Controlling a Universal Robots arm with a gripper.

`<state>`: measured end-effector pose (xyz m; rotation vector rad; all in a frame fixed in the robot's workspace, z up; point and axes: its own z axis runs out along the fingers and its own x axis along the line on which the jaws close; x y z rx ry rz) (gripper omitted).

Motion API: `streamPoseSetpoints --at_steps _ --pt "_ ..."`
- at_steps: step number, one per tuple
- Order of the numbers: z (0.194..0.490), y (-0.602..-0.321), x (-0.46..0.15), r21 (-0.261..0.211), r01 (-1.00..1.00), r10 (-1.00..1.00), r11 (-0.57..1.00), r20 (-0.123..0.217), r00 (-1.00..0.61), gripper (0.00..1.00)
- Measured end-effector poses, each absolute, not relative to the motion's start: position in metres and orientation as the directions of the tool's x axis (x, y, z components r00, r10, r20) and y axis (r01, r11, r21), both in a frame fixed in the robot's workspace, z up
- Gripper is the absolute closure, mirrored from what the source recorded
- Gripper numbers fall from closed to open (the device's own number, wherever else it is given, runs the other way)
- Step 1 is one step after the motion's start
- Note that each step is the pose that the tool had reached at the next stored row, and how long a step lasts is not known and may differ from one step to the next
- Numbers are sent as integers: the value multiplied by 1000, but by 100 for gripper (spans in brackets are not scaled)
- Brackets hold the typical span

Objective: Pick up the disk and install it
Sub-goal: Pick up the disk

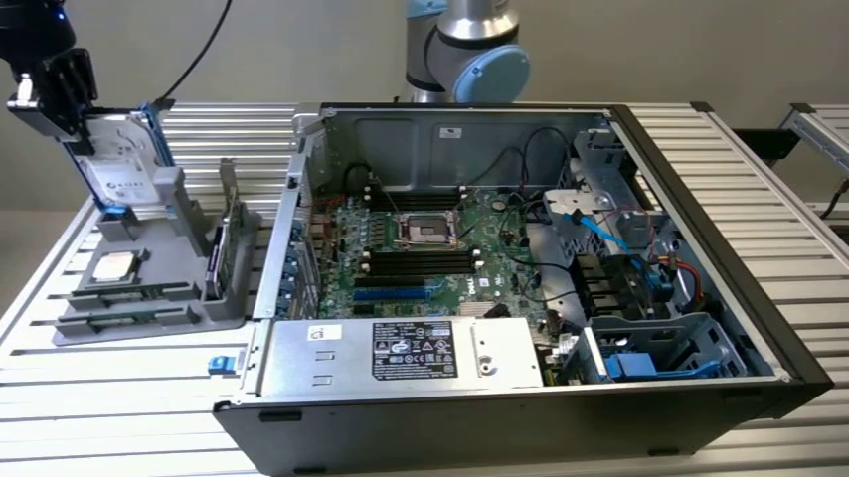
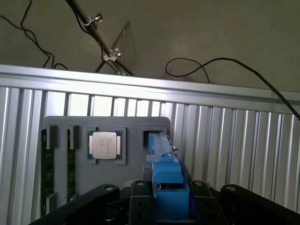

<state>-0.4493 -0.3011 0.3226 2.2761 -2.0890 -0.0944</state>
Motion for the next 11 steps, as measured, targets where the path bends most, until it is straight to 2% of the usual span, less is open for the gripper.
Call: streamPoseSetpoints --at_steps 11 --pt "347 -296 -449 80 -993 -996 -85 -1 85 67"
